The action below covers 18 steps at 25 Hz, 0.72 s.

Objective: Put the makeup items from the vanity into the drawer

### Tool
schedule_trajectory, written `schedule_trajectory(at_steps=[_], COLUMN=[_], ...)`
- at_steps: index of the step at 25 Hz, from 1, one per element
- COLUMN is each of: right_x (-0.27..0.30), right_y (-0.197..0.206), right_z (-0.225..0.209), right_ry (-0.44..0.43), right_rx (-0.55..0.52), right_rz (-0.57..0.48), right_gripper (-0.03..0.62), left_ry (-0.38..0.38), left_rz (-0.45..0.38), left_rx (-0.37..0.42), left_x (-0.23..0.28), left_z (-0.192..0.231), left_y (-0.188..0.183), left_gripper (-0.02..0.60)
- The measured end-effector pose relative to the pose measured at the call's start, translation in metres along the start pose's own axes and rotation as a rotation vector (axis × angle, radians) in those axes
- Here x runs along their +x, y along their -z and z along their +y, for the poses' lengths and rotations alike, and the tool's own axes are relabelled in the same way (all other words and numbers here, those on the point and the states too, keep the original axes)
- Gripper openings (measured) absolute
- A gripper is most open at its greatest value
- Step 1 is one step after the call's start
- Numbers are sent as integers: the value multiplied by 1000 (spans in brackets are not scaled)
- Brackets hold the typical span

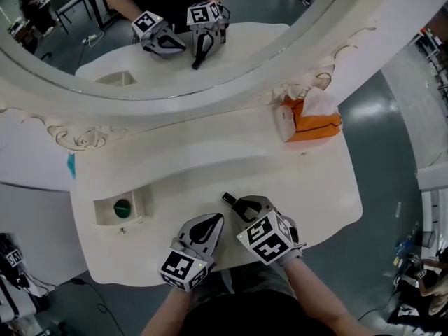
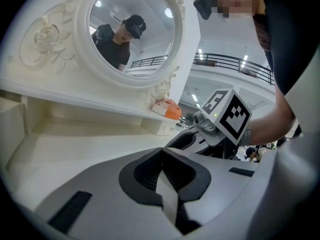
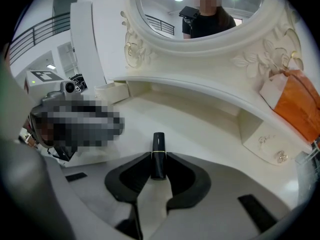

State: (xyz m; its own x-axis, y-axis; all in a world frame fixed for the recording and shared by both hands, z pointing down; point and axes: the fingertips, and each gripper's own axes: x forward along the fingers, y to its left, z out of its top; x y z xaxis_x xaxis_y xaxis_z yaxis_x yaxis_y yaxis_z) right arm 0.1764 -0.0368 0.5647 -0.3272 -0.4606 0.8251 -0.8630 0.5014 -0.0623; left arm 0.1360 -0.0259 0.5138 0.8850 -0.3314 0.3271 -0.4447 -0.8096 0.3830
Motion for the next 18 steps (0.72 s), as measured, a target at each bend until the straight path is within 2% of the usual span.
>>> schedule_trajectory(at_steps=[10,18], right_x=[-10,-10], right_y=[-34,-59], right_z=[20,48], right_ry=[-39,-83], right_rx=[-26,-98], right_rz=[-74,-92], right_gripper=[103,103], left_ry=[-42,-96], left_rz=[-32,-75], left_rx=[-21,-27], left_x=[-19,-45], left_z=[11,23], left_y=[-4,-12], left_gripper=[14,14])
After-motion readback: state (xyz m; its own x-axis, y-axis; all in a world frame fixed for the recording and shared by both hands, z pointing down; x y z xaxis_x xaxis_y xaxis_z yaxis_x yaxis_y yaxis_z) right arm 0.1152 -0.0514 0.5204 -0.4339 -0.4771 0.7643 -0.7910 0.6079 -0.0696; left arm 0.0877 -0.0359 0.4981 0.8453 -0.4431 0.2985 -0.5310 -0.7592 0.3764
